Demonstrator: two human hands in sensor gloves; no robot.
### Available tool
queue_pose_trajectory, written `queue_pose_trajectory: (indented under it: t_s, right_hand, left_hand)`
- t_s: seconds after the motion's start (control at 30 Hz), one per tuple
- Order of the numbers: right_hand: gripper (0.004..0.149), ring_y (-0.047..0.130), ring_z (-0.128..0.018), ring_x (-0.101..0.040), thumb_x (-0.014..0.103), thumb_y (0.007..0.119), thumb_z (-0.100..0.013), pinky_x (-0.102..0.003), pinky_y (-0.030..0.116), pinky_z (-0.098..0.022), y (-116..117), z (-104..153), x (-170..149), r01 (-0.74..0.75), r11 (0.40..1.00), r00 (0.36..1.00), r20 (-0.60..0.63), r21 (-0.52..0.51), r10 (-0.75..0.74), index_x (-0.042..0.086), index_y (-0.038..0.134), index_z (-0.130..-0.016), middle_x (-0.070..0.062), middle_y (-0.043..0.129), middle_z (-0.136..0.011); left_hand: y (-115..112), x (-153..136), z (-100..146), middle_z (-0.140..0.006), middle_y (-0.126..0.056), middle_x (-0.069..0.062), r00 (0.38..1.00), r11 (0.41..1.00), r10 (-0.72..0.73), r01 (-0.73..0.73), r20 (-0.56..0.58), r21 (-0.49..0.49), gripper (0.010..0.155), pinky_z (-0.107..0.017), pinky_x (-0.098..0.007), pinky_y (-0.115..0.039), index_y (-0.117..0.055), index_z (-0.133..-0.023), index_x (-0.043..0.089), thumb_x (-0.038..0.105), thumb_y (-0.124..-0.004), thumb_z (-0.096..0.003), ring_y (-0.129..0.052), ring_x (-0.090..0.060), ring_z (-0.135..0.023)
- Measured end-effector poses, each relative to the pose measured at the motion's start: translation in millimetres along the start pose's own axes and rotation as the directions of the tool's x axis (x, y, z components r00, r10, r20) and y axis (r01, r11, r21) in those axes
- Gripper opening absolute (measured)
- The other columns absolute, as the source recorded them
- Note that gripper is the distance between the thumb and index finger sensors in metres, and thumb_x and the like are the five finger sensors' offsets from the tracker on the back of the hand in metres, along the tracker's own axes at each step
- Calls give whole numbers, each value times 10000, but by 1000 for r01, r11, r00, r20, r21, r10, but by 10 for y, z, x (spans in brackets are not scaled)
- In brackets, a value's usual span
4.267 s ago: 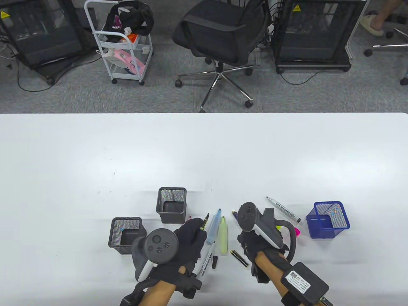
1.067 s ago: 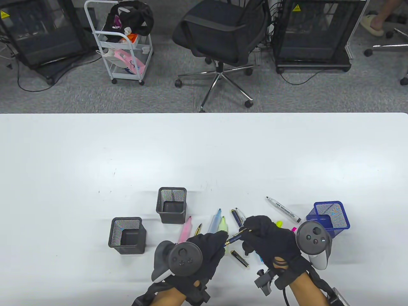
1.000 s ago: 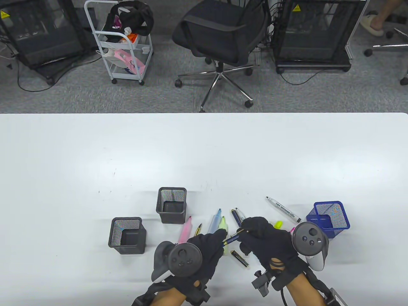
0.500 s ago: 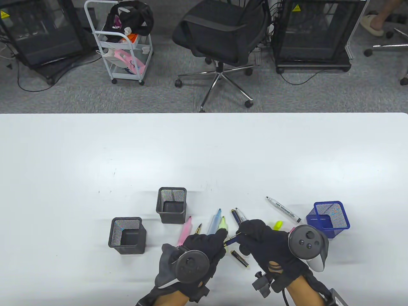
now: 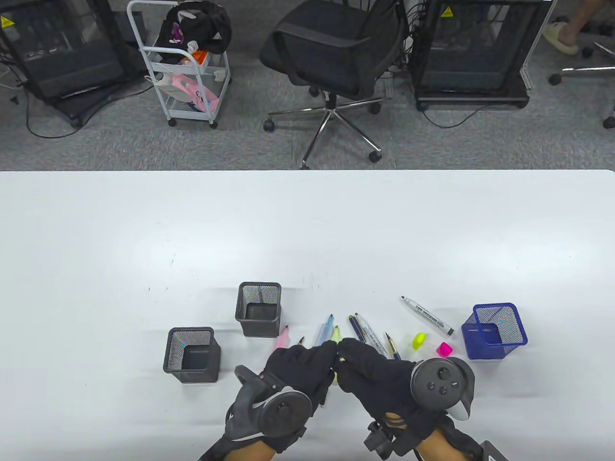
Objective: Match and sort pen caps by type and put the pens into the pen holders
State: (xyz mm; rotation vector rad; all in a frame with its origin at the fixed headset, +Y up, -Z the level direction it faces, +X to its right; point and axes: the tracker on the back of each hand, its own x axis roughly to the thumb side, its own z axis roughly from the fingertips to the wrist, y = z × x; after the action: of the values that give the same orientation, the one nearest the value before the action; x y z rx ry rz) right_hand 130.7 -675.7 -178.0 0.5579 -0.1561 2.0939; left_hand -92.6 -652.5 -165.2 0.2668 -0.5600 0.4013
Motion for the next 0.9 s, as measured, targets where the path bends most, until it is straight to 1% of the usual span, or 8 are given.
queue_pose_trajectory:
  t_s: [0.13, 0.2, 0.33, 0.4, 0.47, 0.6, 0.8, 0.9]
  right_hand:
    - [612, 1122, -430, -245, 375, 863, -430, -302, 967, -253, -127, -7, -170, -105, 994, 994, -40, -36, 103, 53, 679, -917, -190, 992, -702]
    - [611, 1119, -434, -254, 375, 863, -430, -309, 964, -258, -205, -10, -285, -113, 992, 990, -87, -58, 107, 51, 682, -915, -189, 991, -704]
    - [606, 1116, -439, -262, 373, 862, -433, -317, 962, -264, -286, -19, -398, -109, 991, 986, -137, -84, 97, 47, 686, -913, -191, 990, -703]
    - [607, 1116, -440, -264, 375, 863, -433, -318, 962, -266, -299, -25, -434, -132, 988, 982, -148, -84, 119, 48, 686, -913, -191, 991, -703]
    - [607, 1116, -443, -261, 377, 862, -433, -320, 962, -268, -293, -28, -464, -144, 987, 978, -159, -73, 131, 48, 687, -912, -190, 992, -703]
    - [611, 1115, -443, -271, 383, 862, -433, -324, 962, -270, -268, -31, -503, -165, 985, 974, -169, -55, 154, 47, 688, -912, -191, 992, -703]
    - [614, 1114, -446, -269, 391, 861, -433, -327, 961, -273, -255, -25, -536, -188, 982, 968, -176, -33, 180, 46, 690, -911, -192, 992, -703]
    - [613, 1114, -448, -270, 397, 859, -433, -328, 961, -276, -254, -29, -537, -200, 980, 965, -175, -22, 193, 49, 694, -909, -189, 993, -704]
  left_hand:
    - [312, -299, 51, -880, -976, -189, 993, 998, 36, -31, -113, 51, 506, -467, -608, -841, -821, -944, 147, 253, -899, -455, -1070, -394, -672]
    - [538, -513, 130, -919, -910, -209, 978, 986, 97, -67, -188, 156, 504, -477, -610, -837, -813, -951, 153, 260, -884, -464, -1065, -397, -682]
    - [864, -852, 318, -909, -883, -204, 942, 957, 148, -60, -300, 284, 518, -482, -612, -832, -784, -976, 143, 251, -867, -477, -1059, -397, -681]
    - [948, -999, 412, -901, -902, -166, 926, 949, 122, -4, -357, 314, 626, -481, -611, -833, -640, -1072, 227, 232, -856, -484, -1069, -393, -656]
    - [962, -1106, 467, -921, -886, -151, 910, 949, 115, 18, -398, 313, 714, -507, -625, -811, -509, -1110, 323, 221, -849, -491, -1051, -402, -683]
    - [861, -1264, 481, -931, -878, -160, 887, 960, 108, 24, -449, 280, 695, -510, -629, -807, -539, -1089, 407, 205, -841, -497, -1048, -414, -689]
    - [663, -1350, 403, -888, -939, -154, 870, 982, -13, 103, -493, 156, 609, -493, -627, -833, -645, -1048, 348, 226, -859, -490, -1088, -415, -656]
    - [583, -1367, 359, -866, -973, -137, 847, 988, -83, 137, -525, 65, 572, -492, -628, -830, -679, -1025, 313, 243, -865, -489, -1096, -412, -635]
